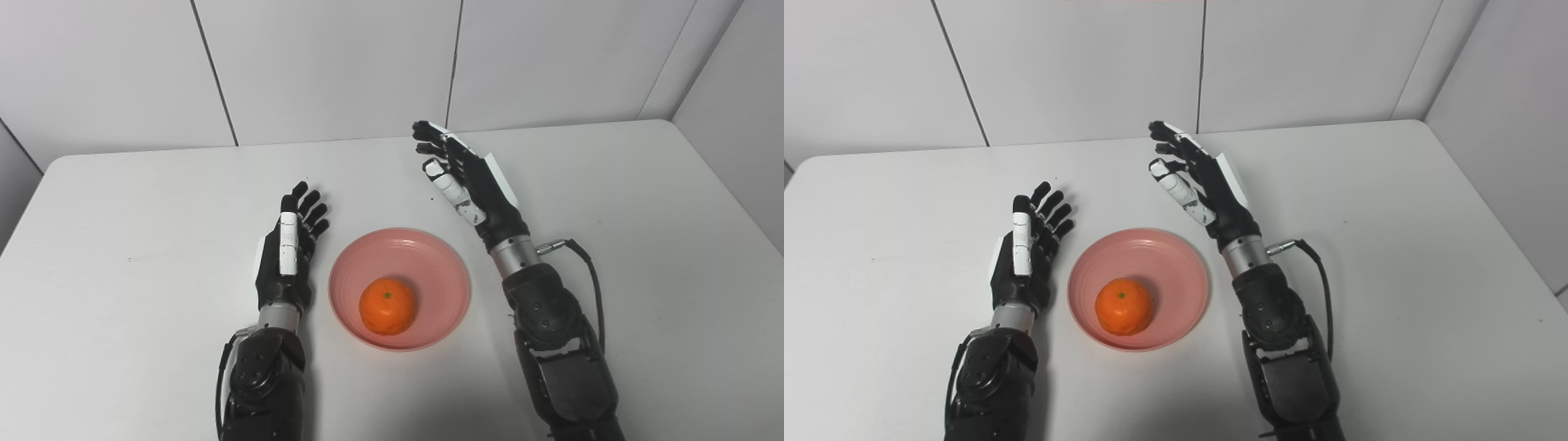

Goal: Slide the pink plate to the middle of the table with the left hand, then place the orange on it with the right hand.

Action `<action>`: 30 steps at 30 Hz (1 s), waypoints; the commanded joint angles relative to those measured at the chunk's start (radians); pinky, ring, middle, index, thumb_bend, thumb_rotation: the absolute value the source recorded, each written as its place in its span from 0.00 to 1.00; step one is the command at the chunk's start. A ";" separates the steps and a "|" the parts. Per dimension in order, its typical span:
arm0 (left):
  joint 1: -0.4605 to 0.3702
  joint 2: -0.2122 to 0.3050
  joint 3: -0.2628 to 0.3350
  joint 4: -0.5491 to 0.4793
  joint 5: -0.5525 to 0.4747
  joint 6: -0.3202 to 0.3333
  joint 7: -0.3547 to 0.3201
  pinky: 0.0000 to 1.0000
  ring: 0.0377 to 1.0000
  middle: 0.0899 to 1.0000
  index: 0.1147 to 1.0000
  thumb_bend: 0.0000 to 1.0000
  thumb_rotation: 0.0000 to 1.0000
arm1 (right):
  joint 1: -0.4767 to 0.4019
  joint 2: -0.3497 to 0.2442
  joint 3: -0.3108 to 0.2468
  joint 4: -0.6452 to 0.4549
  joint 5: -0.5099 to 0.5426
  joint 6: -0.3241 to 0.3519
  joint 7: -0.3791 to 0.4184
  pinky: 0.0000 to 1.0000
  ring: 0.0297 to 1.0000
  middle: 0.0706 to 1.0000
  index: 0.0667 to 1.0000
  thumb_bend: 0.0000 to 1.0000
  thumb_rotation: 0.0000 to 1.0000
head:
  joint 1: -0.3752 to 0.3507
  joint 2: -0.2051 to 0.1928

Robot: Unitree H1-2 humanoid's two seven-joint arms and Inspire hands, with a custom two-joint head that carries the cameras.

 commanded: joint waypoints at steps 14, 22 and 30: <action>-0.031 0.044 -0.012 0.092 0.219 -0.166 0.116 1.00 1.00 1.00 1.00 0.85 0.94 | 0.063 0.109 -0.186 0.057 0.338 0.151 -0.129 0.94 0.93 0.92 0.91 0.84 1.00 | 0.021 0.003; -0.025 0.030 -0.004 0.080 0.202 -0.114 0.102 1.00 1.00 1.00 1.00 0.85 0.95 | 0.091 0.088 -0.180 0.078 0.377 0.192 -0.136 1.00 0.96 0.95 0.96 0.84 1.00 | 0.029 0.008; -0.015 0.012 -0.007 0.071 0.195 -0.107 0.098 1.00 1.00 1.00 1.00 0.87 0.96 | 0.108 0.040 -0.101 0.071 0.317 0.216 -0.120 1.00 0.99 0.96 0.98 0.81 1.00 | 0.041 0.010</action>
